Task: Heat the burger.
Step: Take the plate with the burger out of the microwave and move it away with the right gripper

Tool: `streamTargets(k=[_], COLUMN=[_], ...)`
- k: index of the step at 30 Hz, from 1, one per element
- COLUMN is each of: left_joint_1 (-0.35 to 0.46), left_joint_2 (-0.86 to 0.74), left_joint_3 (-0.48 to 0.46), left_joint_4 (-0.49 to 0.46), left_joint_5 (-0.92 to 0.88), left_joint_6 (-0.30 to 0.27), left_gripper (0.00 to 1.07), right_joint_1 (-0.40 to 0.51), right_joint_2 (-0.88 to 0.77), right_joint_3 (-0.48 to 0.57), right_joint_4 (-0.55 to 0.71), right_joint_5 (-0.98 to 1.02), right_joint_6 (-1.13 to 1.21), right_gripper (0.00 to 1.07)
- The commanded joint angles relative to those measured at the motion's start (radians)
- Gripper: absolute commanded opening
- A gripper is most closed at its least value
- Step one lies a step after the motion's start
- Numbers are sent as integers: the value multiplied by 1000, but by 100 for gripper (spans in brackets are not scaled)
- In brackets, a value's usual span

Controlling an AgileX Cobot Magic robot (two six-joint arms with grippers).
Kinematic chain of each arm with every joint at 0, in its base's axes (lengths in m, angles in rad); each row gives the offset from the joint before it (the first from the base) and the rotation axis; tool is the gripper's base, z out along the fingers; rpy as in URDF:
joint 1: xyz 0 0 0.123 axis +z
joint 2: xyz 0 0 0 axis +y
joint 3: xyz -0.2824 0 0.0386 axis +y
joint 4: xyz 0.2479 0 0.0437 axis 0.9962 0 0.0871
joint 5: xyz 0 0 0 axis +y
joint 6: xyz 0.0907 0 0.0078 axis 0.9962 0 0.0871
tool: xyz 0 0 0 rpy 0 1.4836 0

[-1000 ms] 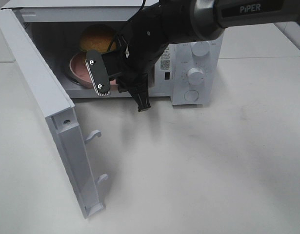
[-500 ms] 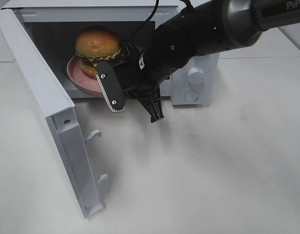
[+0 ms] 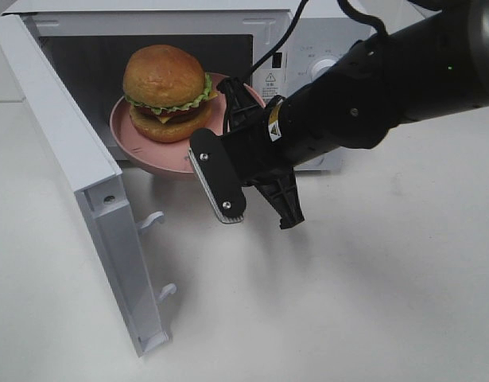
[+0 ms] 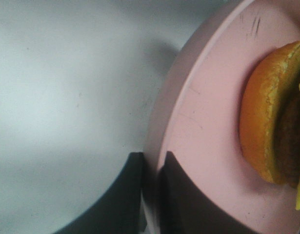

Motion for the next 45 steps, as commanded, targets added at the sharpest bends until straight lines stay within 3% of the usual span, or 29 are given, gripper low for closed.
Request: streamTargets(k=[1,21,45], left_joint_1=[4,4,4], left_joint_2=[-19,-19,-19], left_joint_3=[1,1,1], left_joint_4=[3,3,3], left_joint_5=[-11,-11,-11], left_joint_6=[-6,-6,-6], left_gripper=[100,100,100], right_joint_1=[-8,-8,-8], right_joint_2=[-71,-381,-710], right_joint_3=[46,368,555], right_joint_4=[-6,-5,1], right_joint_5=[-80,-78,132], right_joint_6=[5,-13,-9], right_gripper=[0,0,0])
